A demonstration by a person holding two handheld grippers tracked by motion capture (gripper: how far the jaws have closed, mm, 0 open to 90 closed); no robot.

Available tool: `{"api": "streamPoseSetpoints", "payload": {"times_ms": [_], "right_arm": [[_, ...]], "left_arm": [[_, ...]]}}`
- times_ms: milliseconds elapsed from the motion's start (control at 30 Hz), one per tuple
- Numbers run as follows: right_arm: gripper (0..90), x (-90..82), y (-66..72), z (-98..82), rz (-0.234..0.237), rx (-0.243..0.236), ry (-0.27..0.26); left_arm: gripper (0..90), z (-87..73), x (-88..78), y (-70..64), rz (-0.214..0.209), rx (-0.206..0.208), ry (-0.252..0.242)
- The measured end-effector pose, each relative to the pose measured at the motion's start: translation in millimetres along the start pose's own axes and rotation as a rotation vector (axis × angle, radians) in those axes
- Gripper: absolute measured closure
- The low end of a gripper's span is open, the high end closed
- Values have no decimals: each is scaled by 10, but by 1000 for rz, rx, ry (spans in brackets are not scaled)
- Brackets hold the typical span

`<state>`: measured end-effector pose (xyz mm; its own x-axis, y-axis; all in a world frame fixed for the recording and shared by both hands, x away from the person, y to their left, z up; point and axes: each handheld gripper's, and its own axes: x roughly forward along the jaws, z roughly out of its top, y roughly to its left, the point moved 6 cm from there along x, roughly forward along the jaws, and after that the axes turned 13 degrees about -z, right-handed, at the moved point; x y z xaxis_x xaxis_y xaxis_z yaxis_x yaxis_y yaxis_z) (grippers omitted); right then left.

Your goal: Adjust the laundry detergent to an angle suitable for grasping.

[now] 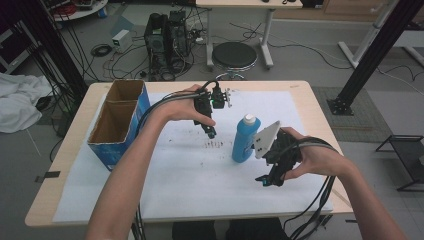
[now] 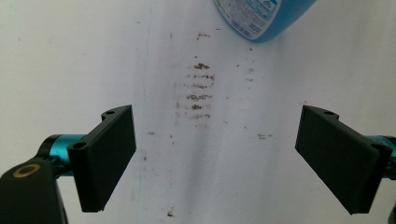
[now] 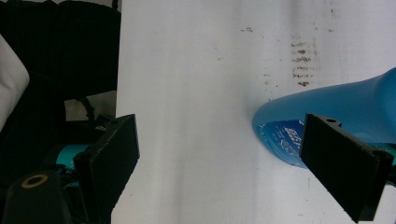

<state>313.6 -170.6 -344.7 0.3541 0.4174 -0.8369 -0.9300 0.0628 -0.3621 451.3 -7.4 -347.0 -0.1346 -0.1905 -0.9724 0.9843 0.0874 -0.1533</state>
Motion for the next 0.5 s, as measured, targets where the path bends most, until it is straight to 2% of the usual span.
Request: {"api": "streamPoseSetpoints", "payload": {"times_ms": [133,400,500], "right_arm": [[113,-11,-3,-3,-2,-6,-3],[113,-48,-15,-43,-8,0,2],[113,-54,-17,-52,-6,-1,7]], "left_arm": [[124,25,-11,-67,4,-12,13],[124,72,-26,-190,-19,-48,-12],[123,97,-33,-232,-14,-95,-28]]}}
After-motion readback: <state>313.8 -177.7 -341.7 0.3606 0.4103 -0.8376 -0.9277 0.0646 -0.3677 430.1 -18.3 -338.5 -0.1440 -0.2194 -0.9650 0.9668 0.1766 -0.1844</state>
